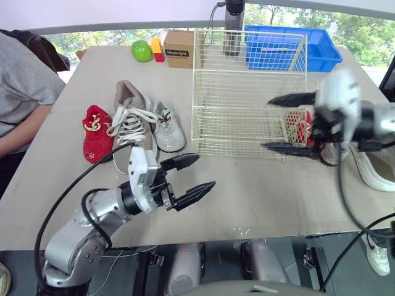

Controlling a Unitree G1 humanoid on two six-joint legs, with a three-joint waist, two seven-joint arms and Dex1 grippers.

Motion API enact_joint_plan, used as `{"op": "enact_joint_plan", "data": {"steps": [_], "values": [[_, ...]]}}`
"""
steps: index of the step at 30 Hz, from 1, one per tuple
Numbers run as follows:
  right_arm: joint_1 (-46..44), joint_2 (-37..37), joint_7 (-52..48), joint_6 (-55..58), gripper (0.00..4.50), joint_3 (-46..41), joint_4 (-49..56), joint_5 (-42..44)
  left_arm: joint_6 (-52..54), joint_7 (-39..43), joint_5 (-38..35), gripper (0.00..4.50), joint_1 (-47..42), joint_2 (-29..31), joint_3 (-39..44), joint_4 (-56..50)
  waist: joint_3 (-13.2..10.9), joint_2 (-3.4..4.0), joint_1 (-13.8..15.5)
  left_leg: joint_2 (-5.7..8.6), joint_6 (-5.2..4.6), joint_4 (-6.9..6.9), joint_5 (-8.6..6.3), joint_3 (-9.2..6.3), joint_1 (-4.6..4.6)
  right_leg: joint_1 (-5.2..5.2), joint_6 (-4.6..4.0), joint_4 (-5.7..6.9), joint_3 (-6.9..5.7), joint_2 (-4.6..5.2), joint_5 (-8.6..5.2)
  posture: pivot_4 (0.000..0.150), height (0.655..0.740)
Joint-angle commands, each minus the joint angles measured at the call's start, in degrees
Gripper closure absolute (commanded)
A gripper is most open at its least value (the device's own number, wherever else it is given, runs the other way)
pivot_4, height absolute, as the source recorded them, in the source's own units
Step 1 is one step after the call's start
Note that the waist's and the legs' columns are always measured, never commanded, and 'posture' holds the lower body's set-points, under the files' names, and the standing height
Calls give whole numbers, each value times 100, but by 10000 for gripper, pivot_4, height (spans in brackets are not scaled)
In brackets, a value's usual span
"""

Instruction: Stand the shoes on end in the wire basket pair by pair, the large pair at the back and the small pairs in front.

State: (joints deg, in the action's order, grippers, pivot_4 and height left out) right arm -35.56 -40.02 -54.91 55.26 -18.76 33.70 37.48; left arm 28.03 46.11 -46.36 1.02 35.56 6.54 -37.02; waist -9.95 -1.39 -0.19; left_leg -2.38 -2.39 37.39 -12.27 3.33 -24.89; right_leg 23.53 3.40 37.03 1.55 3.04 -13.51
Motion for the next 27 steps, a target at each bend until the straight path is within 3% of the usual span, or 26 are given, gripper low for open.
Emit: {"op": "enact_joint_plan", "data": {"steps": [1,3,7,10,13,19,23,27], "values": [[566,-89,1072,917,897,-1662,335,457,180,16,-291,0,-332,-53,-149,2,1,-2,54,1,0,2,0,-1,0,-3,-1,0,-1,1,0,1500,7400],[1165,-397,1155,989,897,-2266,341,383,275,10,-377,0,-572,-116,-242,107,1,-1,115,7,0,2,0,1,0,-6,-6,-4,-2,5,-4,1500,7400],[2730,-1888,1398,168,897,-2241,-517,-1390,389,133,-432,0,-945,-167,-440,261,4,11,91,19,-2,4,0,14,3,-5,-5,-3,8,2,-5,1500,7400],[2710,-2639,1593,120,897,-1643,-1425,-1757,416,114,-446,0,-1055,-227,-519,282,8,17,15,22,-2,5,1,40,15,-7,-5,-2,16,-5,-5,1500,7400],[2140,-3035,1887,781,897,-860,-2217,-1889,426,40,-418,0,-1070,-321,-590,236,12,19,-111,14,-3,6,2,41,23,-7,-5,4,34,-19,-5,1500,7400],[1679,-3258,1626,771,897,-225,-3123,-1945,389,-135,-413,0,-874,-415,-595,18,11,22,-71,11,-3,2,1,28,13,6,-2,4,56,-31,-6,1500,7400],[1962,-2993,1214,1084,897,-1201,-2581,-1465,351,-281,-425,0,-710,-441,-528,-92,8,27,-30,15,-4,2,0,32,8,9,17,2,63,-28,-6,1500,7400],[3063,-1885,1748,887,897,-2304,-1529,-1750,334,-362,-403,0,-596,-471,-594,-196,27,-9,17,12,-2,1,-1,21,8,-1,28,0,39,-34,-2,1500,7400]]}}
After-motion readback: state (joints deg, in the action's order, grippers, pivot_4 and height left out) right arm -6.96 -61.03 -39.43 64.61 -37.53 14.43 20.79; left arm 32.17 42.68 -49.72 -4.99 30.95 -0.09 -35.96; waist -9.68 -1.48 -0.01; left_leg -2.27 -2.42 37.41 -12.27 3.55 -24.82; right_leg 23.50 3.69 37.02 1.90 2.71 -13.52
